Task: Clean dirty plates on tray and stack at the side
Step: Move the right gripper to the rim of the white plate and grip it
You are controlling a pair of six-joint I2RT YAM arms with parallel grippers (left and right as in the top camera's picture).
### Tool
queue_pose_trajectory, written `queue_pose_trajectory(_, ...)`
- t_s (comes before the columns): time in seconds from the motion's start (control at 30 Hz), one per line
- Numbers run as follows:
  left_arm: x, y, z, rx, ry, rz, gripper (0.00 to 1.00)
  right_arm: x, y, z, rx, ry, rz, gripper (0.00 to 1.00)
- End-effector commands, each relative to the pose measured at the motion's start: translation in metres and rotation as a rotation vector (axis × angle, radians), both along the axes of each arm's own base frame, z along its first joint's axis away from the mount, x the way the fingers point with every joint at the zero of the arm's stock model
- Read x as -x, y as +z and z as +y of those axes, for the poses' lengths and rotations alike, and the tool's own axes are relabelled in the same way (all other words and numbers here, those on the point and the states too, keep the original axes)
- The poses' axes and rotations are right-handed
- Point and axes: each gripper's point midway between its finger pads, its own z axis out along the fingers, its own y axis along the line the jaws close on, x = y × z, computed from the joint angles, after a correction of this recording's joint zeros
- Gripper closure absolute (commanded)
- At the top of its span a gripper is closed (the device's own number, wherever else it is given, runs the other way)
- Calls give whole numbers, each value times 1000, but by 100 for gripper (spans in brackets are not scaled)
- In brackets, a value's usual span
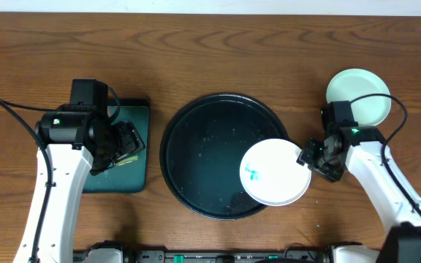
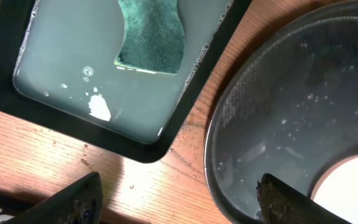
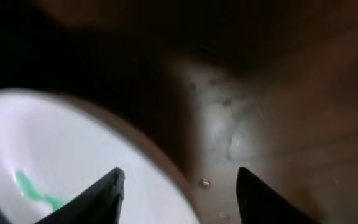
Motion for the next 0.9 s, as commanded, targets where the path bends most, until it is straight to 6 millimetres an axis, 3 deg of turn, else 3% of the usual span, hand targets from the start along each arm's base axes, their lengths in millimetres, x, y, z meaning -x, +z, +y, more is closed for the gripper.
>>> queue_pose_trajectory(0.0, 1, 0, 0, -8, -15, 2, 20, 2, -20, -1, 21, 7, 53, 42)
queue_pose_trajectory(0.07, 1, 0, 0, -8, -15, 2, 20, 0, -28, 6, -5, 50, 64, 43)
queue_pose_trajectory(0.13, 1, 0, 0, -8, -15, 2, 20, 0, -34, 11, -20, 76, 76, 53)
queue_pose_trajectory(0.2, 1, 0, 0, -8, -15, 2, 20, -1, -36, 12, -17, 87, 80, 87)
queue_pose_trajectory(0.23, 1, 0, 0, -8, -15, 2, 20, -1, -37, 12, -16, 88, 79, 99)
queue_pose_trajectory(0.77, 1, 0, 0, -8, -14, 2, 20, -7, -26, 13, -20, 110, 24, 97)
queue_pose_trajectory(0.87, 1, 0, 0, -8, -14, 1, 20, -9, -25, 13, -19, 126, 20, 85)
